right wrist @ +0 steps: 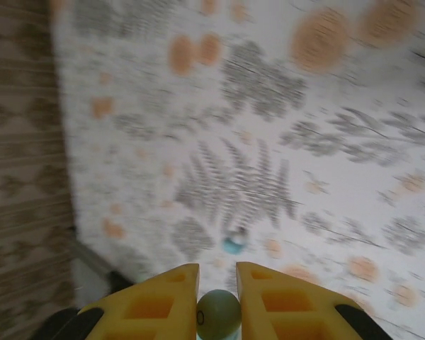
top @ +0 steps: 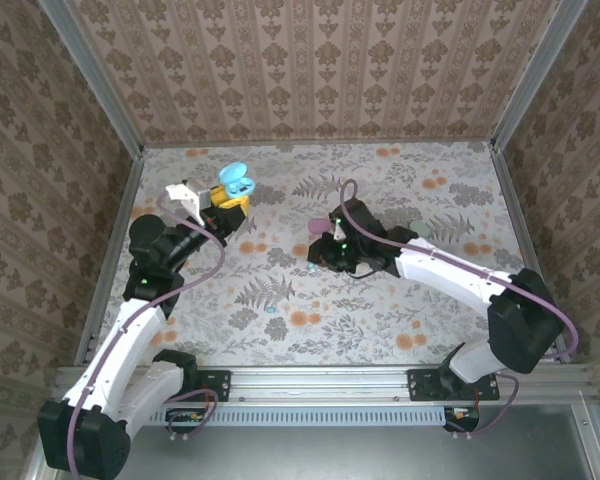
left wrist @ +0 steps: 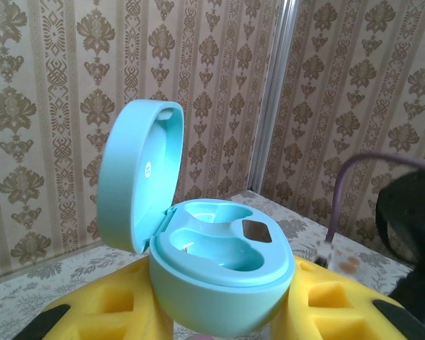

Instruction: Insert the wireless bluetooth earbuds into the charging case

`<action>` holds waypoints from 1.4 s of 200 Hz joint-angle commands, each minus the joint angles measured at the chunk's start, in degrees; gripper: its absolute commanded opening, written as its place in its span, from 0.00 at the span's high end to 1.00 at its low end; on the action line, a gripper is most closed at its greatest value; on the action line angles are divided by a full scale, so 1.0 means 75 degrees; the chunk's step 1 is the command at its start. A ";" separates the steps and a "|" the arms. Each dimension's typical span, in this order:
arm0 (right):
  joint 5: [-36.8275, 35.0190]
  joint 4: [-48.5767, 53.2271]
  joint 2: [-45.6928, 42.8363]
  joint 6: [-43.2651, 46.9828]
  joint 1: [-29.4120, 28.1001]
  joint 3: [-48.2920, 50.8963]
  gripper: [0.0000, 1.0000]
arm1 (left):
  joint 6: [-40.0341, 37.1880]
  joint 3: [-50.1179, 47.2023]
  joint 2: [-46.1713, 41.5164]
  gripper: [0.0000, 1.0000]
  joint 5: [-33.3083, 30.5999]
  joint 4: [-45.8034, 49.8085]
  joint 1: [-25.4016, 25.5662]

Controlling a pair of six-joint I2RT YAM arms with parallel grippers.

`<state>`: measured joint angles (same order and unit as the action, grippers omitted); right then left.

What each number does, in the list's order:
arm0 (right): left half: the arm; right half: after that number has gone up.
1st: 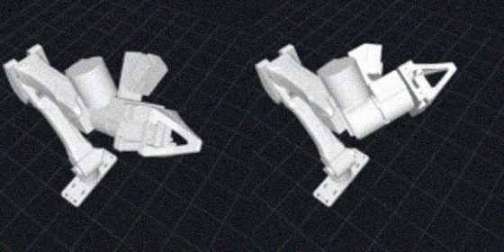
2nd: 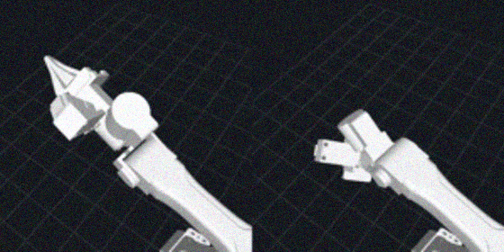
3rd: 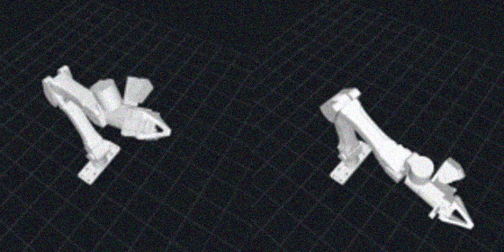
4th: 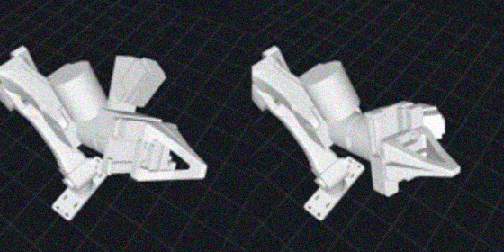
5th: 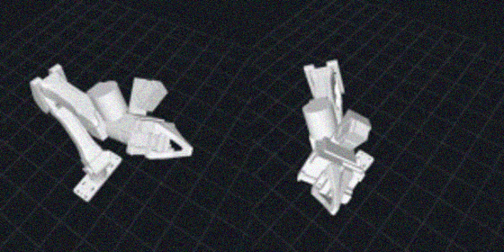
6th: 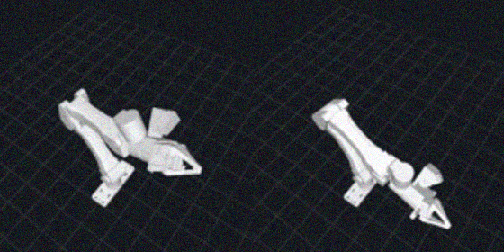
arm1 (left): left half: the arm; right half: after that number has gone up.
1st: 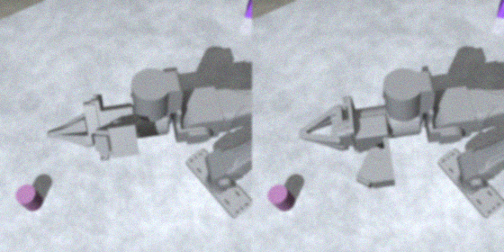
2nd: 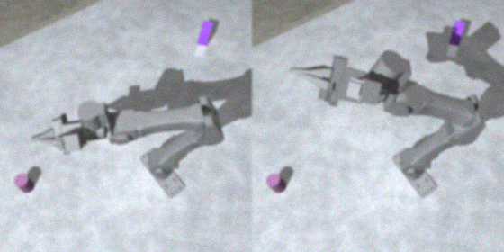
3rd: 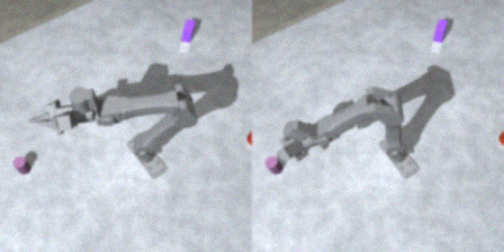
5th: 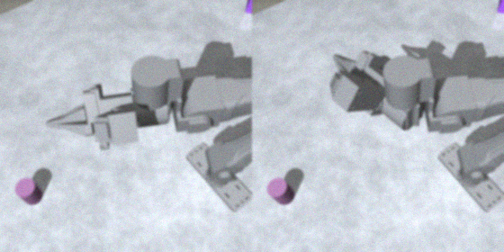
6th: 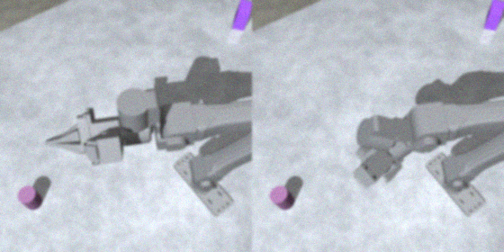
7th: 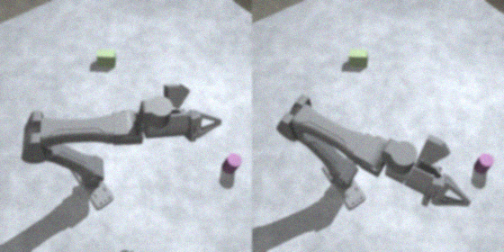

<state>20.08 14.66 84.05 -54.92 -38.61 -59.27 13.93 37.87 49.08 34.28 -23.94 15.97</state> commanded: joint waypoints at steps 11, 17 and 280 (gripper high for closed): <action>0.1998 -0.2152 -0.0519 -0.0479 0.0474 0.0387 0.78 | 0.0107 0.0045 0.0069 0.71 0.0093 -0.0371 0.0129; 0.2167 -0.2470 -0.0636 -0.0693 0.0591 0.0476 0.78 | 0.0105 0.0051 0.0080 0.71 0.0103 -0.0376 0.0143; 0.2898 -0.2506 -0.1390 0.0094 0.1276 -0.1157 0.77 | -0.0955 0.0439 0.1444 0.72 0.1986 -0.0147 0.1228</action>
<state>43.31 -6.61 74.94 -59.44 -28.64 -65.01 9.19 38.00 59.29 46.70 -25.28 24.29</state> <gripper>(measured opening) 0.227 0.322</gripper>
